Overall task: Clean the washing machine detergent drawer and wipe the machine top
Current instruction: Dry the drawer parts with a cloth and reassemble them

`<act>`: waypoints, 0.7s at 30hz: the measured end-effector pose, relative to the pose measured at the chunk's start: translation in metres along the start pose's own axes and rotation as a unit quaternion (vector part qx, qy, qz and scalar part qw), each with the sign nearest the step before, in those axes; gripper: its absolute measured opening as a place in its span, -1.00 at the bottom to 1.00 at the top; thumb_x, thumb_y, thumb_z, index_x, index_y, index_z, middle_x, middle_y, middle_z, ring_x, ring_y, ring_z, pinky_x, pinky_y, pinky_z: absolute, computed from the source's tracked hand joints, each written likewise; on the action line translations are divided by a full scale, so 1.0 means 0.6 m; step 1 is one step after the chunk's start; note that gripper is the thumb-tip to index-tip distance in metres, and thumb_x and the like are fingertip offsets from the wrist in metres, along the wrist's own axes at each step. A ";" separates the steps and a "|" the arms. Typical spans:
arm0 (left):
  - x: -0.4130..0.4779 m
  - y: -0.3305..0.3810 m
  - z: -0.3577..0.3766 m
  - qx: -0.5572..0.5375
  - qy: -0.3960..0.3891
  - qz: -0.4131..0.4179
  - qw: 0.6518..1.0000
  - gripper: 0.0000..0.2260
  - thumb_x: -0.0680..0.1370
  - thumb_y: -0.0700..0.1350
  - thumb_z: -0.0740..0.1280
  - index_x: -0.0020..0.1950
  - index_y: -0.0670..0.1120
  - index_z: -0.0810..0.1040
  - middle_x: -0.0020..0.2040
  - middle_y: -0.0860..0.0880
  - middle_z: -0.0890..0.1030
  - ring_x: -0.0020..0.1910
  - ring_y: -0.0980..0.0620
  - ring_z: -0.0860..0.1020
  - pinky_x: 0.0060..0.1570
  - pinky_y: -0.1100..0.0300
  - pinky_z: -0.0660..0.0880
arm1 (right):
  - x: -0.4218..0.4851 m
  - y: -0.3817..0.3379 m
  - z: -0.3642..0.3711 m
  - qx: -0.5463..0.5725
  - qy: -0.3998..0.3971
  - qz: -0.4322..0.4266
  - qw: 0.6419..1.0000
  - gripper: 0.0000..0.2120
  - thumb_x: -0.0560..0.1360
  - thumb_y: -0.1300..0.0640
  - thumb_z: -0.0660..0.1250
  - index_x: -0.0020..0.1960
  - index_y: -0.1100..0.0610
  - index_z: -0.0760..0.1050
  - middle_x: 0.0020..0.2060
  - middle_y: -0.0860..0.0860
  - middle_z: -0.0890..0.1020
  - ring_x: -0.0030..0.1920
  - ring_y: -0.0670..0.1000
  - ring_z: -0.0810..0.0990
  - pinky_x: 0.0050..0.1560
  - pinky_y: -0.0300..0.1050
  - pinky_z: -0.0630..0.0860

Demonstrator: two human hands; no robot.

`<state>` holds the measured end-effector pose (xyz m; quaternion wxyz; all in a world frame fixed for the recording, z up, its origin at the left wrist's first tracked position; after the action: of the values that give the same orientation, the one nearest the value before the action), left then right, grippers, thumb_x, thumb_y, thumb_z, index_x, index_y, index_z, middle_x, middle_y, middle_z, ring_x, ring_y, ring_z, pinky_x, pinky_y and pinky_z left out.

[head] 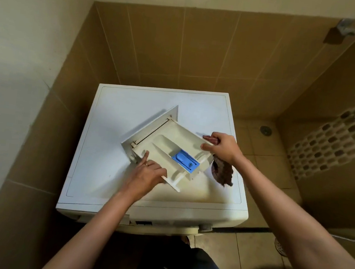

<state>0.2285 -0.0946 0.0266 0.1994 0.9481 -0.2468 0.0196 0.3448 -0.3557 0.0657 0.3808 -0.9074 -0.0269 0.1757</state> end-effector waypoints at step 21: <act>0.068 0.030 -0.090 -0.578 0.269 -0.413 0.650 -0.69 0.34 0.17 0.36 -0.25 -0.03 0.37 -0.32 -0.01 0.45 -0.41 0.06 0.48 -0.49 0.35 0.40 | 0.011 -0.096 -0.047 0.365 -0.063 0.054 0.927 -0.51 0.54 -0.19 0.22 0.12 0.25 0.51 0.00 0.21 0.65 -0.03 0.15 0.64 0.19 0.10 0.52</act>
<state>0.2590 -0.1066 0.0882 0.7520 0.5982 0.2736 0.0429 0.3652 -0.3328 0.1225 0.6732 -0.6929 0.0641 0.2501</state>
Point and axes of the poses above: each hand's wrist, its own x-axis towards the middle knuckle, its own z-axis out of the palm, y = z × x, the point moved 1 cm from there along x, towards the middle knuckle
